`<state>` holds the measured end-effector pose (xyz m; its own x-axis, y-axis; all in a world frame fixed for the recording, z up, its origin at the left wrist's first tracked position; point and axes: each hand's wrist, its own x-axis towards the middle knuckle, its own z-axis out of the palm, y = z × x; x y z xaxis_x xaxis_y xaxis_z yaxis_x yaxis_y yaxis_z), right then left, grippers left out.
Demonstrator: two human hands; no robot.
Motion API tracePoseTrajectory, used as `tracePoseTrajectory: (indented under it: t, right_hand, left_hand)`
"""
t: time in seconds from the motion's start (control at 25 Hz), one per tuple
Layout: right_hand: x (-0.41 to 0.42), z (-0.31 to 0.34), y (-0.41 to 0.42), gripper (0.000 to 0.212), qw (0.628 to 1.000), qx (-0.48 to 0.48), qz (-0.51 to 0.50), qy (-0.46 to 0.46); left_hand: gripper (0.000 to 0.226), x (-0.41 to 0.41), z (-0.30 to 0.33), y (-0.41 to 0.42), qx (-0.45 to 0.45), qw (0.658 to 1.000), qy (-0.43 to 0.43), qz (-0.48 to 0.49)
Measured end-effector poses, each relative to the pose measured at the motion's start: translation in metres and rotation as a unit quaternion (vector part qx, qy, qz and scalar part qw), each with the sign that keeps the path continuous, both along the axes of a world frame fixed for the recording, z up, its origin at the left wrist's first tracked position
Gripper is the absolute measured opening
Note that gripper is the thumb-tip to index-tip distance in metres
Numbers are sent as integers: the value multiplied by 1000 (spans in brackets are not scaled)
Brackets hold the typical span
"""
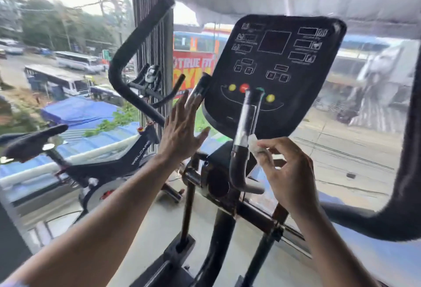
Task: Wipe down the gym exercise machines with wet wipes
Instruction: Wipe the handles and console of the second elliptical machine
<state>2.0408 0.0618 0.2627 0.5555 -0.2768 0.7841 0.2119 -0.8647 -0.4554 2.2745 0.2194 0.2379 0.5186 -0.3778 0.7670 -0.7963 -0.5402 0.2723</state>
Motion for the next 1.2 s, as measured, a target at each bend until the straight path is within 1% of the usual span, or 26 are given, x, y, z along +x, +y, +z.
tracePoseTrajectory:
  t: [0.08, 0.2, 0.36, 0.56, 0.68, 0.72, 0.8, 0.88, 1.04, 1.2]
  right_hand:
    - [7, 9, -12, 18, 999, -15, -24, -30]
    - [22, 20, -27, 19, 998, -29, -45, -42]
    - [33, 30, -31, 18, 994, -62, -78, -48]
    - [47, 45, -31, 16, 983, -117, -117, -74]
    - [64, 58, -31, 18, 976, -145, -146, -74]
    - [70, 60, -30, 20, 976, -145, -145, -73]
    - [78, 59, -25, 22, 980, -131, -133, -75]
    - [73, 45, -17, 23, 983, -108, -126, -80]
    - [51, 9, -2, 27, 990, -50, -120, -50]
    - [71, 44, -8, 24, 984, 12, -160, -82]
  left_hand:
    - [99, 18, 6, -10, 31, 1000, -4, 4]
    - [99, 34, 9, -17, 67, 998, -3, 0]
    - [97, 47, 29, -28, 63, 998, -12, -10]
    - [90, 59, 33, -27, 10, 999, -20, -49]
    - [91, 63, 30, -26, 16, 997, -2, -77]
    - [92, 64, 30, -26, 20, 995, -8, -93]
    - [92, 67, 29, -25, 12, 991, -22, -128]
    - [90, 68, 29, -23, 4, 989, -18, -146]
    - [85, 72, 29, -23, 2, 985, -22, -169]
    - [87, 74, 29, -21, 4, 983, -11, -183]
